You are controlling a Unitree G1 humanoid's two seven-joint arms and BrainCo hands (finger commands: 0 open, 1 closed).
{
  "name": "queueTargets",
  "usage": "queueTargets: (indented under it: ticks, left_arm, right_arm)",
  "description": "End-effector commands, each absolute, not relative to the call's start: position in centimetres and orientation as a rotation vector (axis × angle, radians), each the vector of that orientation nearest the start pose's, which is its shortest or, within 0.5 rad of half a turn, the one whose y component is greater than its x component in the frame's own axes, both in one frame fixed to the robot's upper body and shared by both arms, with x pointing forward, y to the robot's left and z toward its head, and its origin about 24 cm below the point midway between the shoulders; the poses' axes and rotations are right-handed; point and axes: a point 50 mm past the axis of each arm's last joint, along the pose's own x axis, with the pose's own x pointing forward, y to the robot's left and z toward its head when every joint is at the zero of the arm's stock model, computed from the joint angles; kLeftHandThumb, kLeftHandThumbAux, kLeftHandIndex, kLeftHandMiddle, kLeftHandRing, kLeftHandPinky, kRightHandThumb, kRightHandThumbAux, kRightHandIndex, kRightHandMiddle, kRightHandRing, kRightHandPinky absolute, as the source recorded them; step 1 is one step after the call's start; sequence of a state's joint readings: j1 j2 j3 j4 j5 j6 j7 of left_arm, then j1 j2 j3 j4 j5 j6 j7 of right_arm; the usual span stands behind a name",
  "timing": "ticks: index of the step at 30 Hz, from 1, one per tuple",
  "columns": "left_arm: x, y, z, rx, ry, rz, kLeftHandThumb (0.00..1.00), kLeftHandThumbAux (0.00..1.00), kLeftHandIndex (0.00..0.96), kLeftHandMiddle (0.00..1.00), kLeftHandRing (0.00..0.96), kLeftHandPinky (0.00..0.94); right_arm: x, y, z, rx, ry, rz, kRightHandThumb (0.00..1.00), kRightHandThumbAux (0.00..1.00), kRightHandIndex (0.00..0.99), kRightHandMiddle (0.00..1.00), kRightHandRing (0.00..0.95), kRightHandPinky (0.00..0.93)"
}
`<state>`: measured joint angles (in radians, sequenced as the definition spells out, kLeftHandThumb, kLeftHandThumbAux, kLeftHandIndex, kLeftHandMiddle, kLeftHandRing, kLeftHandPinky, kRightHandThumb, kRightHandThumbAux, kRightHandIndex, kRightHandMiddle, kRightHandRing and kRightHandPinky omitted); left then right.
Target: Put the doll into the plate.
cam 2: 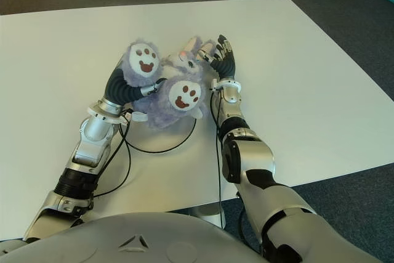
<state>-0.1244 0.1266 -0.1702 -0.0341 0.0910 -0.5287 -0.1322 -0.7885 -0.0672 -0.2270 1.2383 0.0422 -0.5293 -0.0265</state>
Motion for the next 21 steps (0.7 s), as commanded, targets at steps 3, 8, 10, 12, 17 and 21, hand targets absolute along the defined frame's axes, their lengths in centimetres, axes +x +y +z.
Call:
queueTargets:
  ticks: [3,8,10,12,17,21]
  left_arm:
    - [24.60,11.28,10.57,0.180,-0.594,-0.379,0.245,0.711,0.470,0.598,0.555,0.488]
    - [24.38,11.34,10.40,0.181,-0.598,-0.382,0.200,0.683,0.426,0.517,0.454,0.317]
    - [24.29,11.40,10.31,0.183,-0.594,-0.387,0.141,0.632,0.364,0.425,0.351,0.214]
    - [24.17,11.50,10.22,0.186,-0.592,-0.387,0.115,0.597,0.318,0.376,0.302,0.188]
    - [23.96,11.68,10.15,0.203,-0.587,-0.372,0.099,0.567,0.249,0.320,0.259,0.198]
    - [23.92,11.75,10.15,0.211,-0.583,-0.360,0.100,0.555,0.212,0.300,0.249,0.189]
  right_arm:
    - [33.91,-15.52,-0.17,0.080,0.163,-0.091,0.109,0.825,0.077,0.038,0.047,0.093]
    - [33.92,-15.56,-0.17,0.079,0.163,-0.091,0.105,0.828,0.077,0.040,0.048,0.092]
    - [33.91,-15.57,-0.17,0.078,0.163,-0.090,0.101,0.826,0.076,0.040,0.048,0.093]
    - [33.92,-15.58,-0.17,0.077,0.163,-0.090,0.101,0.824,0.077,0.040,0.048,0.092]
    - [33.93,-15.59,-0.15,0.071,0.163,-0.089,0.107,0.822,0.077,0.039,0.046,0.091]
    - [33.95,-15.58,-0.15,0.066,0.165,-0.088,0.099,0.818,0.076,0.037,0.045,0.093]
